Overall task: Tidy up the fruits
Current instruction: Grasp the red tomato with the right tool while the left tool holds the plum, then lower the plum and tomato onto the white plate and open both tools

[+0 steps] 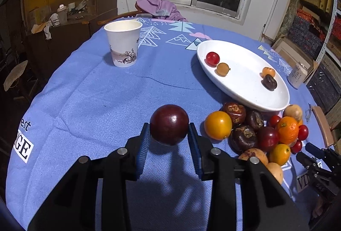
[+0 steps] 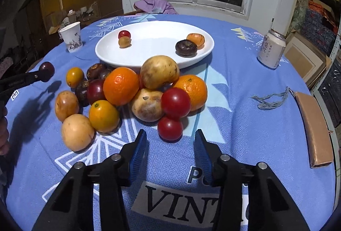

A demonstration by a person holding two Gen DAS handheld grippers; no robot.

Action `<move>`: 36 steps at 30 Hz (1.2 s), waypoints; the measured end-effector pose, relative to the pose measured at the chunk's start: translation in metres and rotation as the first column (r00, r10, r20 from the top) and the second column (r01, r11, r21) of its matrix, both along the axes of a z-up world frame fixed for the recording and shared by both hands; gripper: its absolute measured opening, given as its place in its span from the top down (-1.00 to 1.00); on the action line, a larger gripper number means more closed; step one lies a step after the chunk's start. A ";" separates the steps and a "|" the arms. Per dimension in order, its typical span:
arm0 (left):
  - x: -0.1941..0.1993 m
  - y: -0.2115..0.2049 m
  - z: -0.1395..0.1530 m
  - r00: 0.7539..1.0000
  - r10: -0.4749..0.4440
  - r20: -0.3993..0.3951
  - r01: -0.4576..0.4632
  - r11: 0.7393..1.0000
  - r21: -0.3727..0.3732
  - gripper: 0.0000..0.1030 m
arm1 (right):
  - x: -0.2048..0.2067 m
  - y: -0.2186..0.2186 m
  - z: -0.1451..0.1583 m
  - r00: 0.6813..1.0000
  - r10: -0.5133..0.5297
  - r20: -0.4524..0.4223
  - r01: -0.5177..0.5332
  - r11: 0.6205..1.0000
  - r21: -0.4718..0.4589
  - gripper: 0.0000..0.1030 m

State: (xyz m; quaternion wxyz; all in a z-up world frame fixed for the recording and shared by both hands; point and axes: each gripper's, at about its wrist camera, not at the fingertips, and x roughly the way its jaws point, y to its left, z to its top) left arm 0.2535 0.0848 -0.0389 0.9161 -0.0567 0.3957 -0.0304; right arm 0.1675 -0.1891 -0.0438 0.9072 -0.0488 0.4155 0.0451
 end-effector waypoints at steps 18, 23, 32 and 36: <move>0.002 -0.010 -0.005 0.999 -0.031 -0.025 0.032 0.999 0.015 0.31 | 0.016 0.007 -0.009 1.000 0.004 -0.019 -0.005 1.000 -0.015 0.44; 0.007 -0.012 -0.013 0.998 -0.031 -0.057 0.032 0.999 0.025 0.31 | 0.012 0.003 -0.008 1.000 0.008 -0.025 -0.008 1.000 0.009 0.49; -0.015 -0.004 0.009 1.000 -0.018 0.024 0.019 1.000 -0.025 0.31 | -0.031 -0.011 0.029 0.997 0.004 0.080 -0.015 0.991 0.137 0.49; 0.000 -0.022 0.041 0.997 -0.072 0.031 0.072 0.997 -0.005 0.31 | -0.020 -0.022 0.079 0.989 0.003 0.148 -0.030 0.983 0.181 0.50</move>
